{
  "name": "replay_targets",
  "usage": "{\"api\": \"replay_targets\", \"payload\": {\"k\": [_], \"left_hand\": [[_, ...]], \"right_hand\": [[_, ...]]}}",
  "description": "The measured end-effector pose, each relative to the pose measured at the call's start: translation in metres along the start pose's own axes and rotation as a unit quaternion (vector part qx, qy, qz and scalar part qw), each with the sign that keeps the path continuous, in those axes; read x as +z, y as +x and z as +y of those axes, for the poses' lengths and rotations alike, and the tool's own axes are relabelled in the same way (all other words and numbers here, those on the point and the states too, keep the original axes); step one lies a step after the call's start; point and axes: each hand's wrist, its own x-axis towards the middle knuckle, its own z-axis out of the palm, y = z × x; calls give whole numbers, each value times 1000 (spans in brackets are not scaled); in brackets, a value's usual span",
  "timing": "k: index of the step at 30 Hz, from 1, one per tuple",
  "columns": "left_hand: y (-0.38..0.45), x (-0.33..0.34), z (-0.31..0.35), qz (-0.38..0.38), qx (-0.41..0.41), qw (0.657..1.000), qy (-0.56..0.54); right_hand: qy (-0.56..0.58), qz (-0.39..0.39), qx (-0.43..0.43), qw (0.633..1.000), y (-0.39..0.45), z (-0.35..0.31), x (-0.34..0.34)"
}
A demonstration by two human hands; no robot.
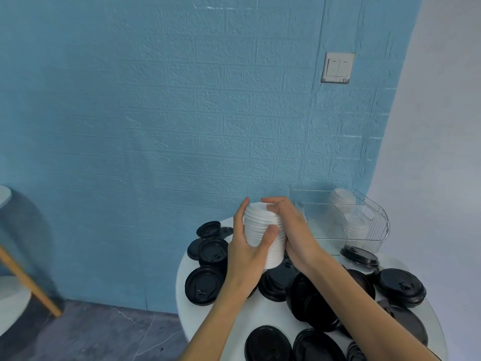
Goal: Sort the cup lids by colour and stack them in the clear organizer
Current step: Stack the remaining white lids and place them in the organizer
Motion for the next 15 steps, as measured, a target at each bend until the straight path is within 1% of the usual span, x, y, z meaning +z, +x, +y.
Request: {"api": "replay_targets", "payload": {"k": [5, 7, 11, 15], "left_hand": [[-5, 1, -1, 28, -17, 999, -12], [-7, 2, 0, 34, -12, 999, -17], [-10, 4, 0, 27, -12, 999, -34], [-8, 6, -4, 19, -20, 998, -49]], "right_hand": [[-6, 8, -1, 1000, -11, 8, 4], [4, 8, -2, 1000, -14, 9, 4], [8, 7, 2, 1000, -15, 9, 1], [-36, 15, -2, 999, -14, 13, -4]]}}
